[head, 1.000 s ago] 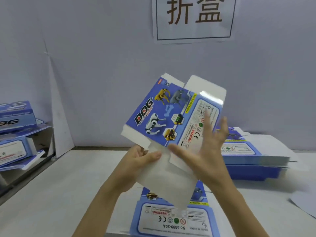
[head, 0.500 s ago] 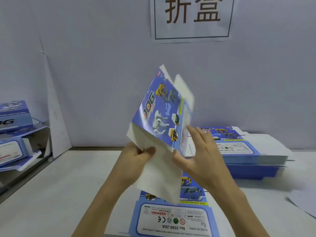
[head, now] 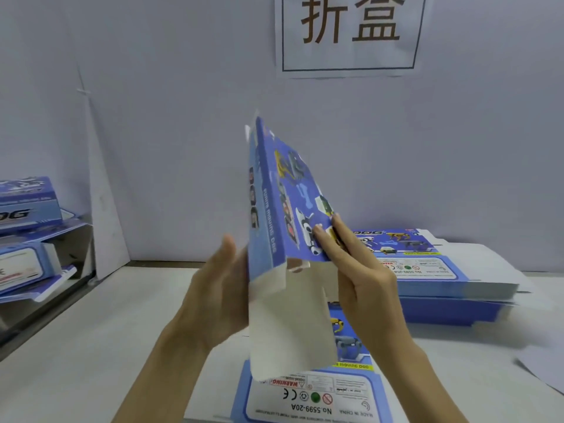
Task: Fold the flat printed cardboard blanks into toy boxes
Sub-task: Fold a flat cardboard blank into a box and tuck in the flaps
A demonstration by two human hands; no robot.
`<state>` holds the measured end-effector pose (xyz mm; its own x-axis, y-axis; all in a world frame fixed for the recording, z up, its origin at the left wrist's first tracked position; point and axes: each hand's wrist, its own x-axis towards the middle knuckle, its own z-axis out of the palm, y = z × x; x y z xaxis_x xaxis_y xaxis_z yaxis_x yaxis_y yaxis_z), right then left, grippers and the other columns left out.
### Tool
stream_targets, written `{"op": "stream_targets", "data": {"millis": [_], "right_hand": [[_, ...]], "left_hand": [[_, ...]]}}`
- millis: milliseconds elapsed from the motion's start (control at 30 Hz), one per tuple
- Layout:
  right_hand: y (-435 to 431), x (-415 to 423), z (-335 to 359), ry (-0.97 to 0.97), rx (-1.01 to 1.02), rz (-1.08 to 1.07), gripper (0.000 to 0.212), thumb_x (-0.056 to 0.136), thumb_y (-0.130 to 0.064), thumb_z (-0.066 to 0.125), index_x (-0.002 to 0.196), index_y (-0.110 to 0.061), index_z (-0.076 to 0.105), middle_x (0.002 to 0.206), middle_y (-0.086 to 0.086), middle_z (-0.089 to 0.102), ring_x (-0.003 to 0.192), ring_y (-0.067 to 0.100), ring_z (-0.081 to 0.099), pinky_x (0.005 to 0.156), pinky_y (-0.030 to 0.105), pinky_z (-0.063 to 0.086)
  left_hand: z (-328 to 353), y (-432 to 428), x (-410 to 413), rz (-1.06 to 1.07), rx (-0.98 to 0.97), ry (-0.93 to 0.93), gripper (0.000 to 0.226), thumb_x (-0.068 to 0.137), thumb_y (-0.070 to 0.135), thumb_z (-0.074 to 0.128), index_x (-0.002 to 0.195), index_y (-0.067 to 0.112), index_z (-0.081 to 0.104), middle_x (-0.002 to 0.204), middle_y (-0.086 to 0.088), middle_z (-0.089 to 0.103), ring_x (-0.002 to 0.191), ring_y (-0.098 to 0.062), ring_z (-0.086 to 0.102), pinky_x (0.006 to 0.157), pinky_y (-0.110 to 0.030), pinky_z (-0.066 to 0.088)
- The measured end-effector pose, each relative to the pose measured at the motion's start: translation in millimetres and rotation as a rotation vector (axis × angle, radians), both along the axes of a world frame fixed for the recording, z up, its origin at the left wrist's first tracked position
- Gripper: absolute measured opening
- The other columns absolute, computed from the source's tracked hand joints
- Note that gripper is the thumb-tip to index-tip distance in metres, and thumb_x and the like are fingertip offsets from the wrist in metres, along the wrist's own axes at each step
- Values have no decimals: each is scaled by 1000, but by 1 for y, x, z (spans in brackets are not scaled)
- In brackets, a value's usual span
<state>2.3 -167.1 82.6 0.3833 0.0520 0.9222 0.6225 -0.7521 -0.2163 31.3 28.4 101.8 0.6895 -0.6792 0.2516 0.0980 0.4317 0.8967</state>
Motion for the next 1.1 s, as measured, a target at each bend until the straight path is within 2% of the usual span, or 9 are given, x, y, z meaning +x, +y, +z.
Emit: {"op": "stream_targets", "data": {"millis": [67,133,233,333,433,533,767,933,1100], "right_hand": [[1,0,1,-46,-91,-32,54,78,16,54,125,-11,53,134,18,53,114,22,61,91,28,52],[1,0,1,-38,-180,-55,54,76,18,55,120,-12,62,133,17,55,102,28,69,82,32,58],[-9,-4,8,163,-41,83,54,79,7,45,117,-25,66,138,1,54,115,14,62,85,26,55],[-19,-7,17,539,381,429,54,79,-17,43,127,-37,60,137,-14,56,117,4,58,87,30,50],[-21,-11,25,711,656,473,25,81,-44,66,105,-36,68,97,-15,73,67,-4,64,58,14,48],[-22,-12,26,679,739,426,14,80,-34,66,75,-22,71,58,-7,68,43,2,59,39,11,40],[-29,-12,30,672,768,404,16,65,-33,71,75,-22,74,82,7,75,80,25,73,65,36,56],[-32,-21,38,624,773,562,5,70,-33,76,73,-32,72,81,3,75,78,18,73,61,30,58],[-21,-22,37,386,813,455,10,74,-28,68,80,-23,74,79,3,75,76,18,72,61,21,55]], "left_hand": [[0,-3,4,42,-74,-14,102,63,62,78,144,13,40,143,-16,49,130,-37,47,106,-51,40],[1,-6,7,133,-69,30,98,65,54,81,144,12,41,141,-18,51,129,-38,48,110,-51,34],[-5,-4,15,343,13,94,77,55,39,86,124,14,63,119,-14,68,104,-32,68,81,-40,57],[-11,0,19,504,98,55,66,48,29,89,109,12,69,100,-11,74,80,-27,73,59,-32,58],[-16,-3,17,507,183,61,58,57,22,90,110,12,66,100,-10,74,83,-29,73,67,-42,61],[-16,-4,17,522,255,52,56,62,25,78,115,12,63,102,-11,74,88,-32,72,77,-50,59],[-4,1,7,636,255,-170,39,69,36,66,104,17,63,89,-3,76,80,-25,73,65,-39,61],[9,6,-2,656,221,-278,67,53,56,85,107,23,62,96,-2,75,84,-27,73,69,-44,61],[15,-6,0,751,183,-351,34,69,34,68,101,23,62,89,2,75,79,-22,74,58,-32,60]]}}
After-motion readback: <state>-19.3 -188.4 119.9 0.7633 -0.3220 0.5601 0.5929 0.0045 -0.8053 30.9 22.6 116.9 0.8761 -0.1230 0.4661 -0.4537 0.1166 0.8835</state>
